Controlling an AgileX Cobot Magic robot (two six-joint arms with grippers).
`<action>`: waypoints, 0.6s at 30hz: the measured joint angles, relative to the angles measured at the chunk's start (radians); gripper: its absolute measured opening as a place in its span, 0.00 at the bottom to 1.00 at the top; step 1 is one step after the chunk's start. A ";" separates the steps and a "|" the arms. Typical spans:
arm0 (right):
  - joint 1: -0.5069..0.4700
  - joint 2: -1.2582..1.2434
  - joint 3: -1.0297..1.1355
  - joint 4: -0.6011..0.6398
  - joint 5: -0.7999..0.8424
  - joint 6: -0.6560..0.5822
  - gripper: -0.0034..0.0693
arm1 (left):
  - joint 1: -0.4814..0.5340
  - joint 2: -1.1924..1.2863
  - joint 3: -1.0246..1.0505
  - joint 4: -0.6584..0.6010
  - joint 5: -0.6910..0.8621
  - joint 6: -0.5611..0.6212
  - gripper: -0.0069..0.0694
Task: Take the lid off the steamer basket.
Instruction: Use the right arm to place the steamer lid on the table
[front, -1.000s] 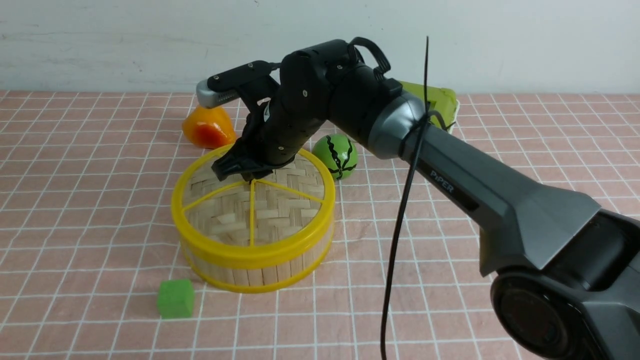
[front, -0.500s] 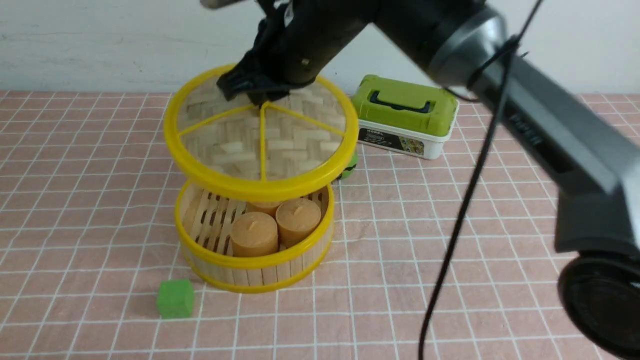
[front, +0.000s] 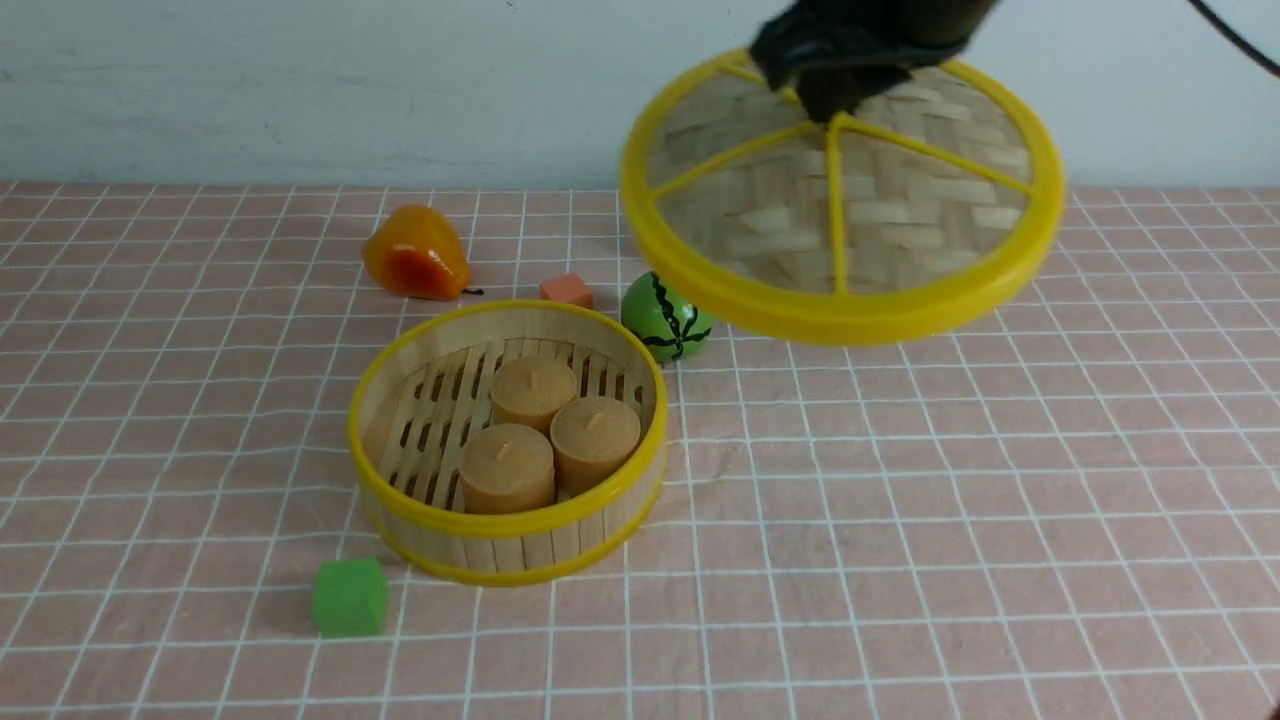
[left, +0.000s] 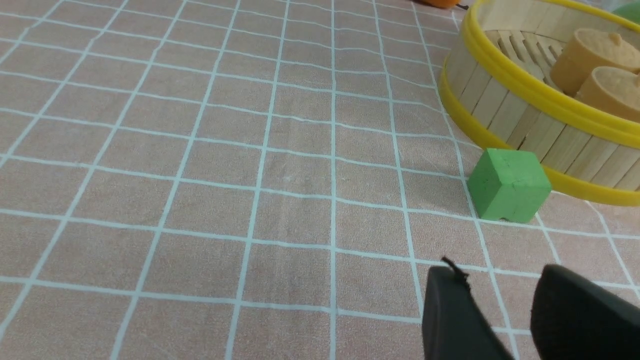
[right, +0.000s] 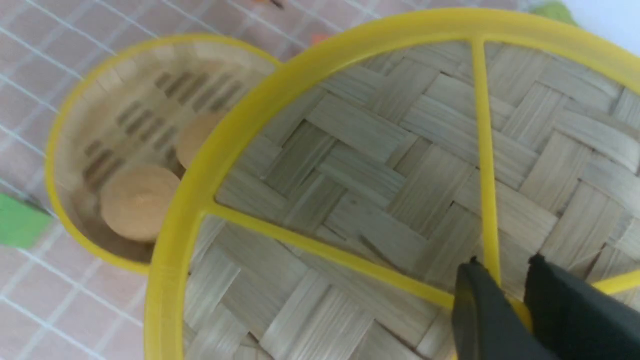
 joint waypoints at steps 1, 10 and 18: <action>-0.051 -0.085 0.172 0.006 -0.041 0.000 0.16 | 0.000 0.000 0.000 0.000 0.000 0.000 0.40; -0.200 -0.256 0.858 0.180 -0.559 -0.009 0.16 | 0.000 0.000 0.000 0.000 0.000 0.000 0.40; -0.203 -0.131 1.028 0.228 -0.860 -0.038 0.16 | 0.000 0.000 0.000 0.000 0.000 0.000 0.40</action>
